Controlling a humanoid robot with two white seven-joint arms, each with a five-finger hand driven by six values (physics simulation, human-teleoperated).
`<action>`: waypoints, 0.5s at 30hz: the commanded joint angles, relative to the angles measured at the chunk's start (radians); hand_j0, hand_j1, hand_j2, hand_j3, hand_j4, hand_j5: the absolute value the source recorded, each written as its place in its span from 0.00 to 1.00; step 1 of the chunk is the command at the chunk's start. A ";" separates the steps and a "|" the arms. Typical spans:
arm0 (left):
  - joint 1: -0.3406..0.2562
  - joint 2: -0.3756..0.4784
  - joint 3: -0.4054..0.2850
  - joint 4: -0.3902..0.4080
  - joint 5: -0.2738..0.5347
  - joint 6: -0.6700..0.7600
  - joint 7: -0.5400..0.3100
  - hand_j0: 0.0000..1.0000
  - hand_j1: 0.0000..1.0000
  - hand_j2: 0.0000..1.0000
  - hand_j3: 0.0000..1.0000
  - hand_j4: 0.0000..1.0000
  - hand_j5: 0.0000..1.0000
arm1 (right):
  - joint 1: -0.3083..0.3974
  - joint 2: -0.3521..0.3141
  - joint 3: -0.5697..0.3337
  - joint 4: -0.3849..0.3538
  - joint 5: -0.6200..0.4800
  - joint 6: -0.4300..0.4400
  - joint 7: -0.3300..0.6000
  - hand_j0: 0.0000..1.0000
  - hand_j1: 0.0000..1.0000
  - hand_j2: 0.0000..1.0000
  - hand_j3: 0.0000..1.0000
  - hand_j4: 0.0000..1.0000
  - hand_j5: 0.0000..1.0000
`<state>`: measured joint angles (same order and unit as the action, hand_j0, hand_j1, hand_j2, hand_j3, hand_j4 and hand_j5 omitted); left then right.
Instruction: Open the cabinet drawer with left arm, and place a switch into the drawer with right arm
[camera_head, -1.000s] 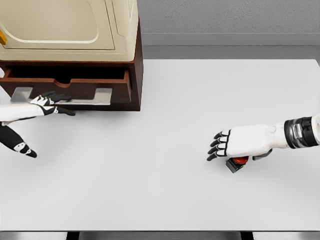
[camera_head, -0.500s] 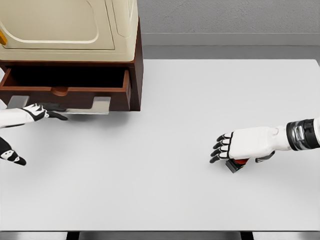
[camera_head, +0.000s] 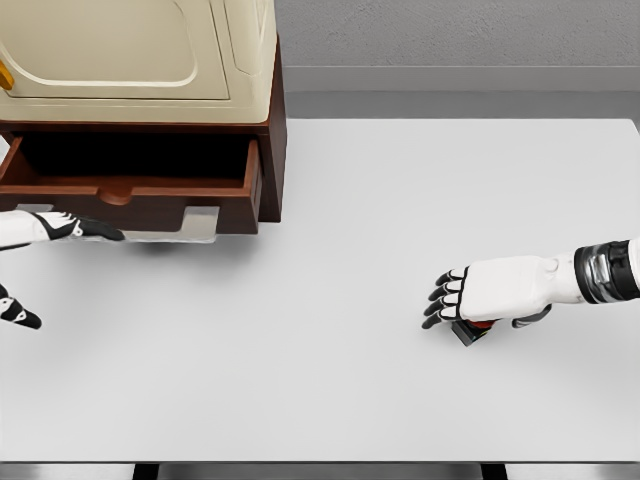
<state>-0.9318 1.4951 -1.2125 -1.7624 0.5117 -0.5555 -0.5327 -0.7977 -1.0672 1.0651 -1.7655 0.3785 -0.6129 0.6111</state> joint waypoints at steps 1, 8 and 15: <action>0.001 0.004 0.005 0.000 0.018 0.000 0.000 1.00 1.00 1.00 1.00 1.00 1.00 | 0.000 0.000 -0.001 0.000 -0.004 0.002 0.000 0.85 0.85 0.85 0.85 0.85 0.85; -0.001 0.050 0.005 0.000 0.082 -0.055 -0.078 1.00 1.00 1.00 1.00 1.00 1.00 | 0.000 0.000 -0.001 0.000 -0.004 0.002 0.000 0.83 0.83 0.83 0.83 0.83 0.83; 0.050 0.082 -0.005 0.000 0.099 -0.055 -0.078 1.00 1.00 1.00 1.00 1.00 1.00 | 0.006 0.000 -0.001 -0.002 -0.004 0.002 0.000 0.91 0.91 0.91 0.91 0.91 0.91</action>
<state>-0.8599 1.5723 -1.2169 -1.7624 0.5985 -0.6123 -0.6075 -0.7900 -1.0671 1.0651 -1.7661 0.3785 -0.6130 0.6111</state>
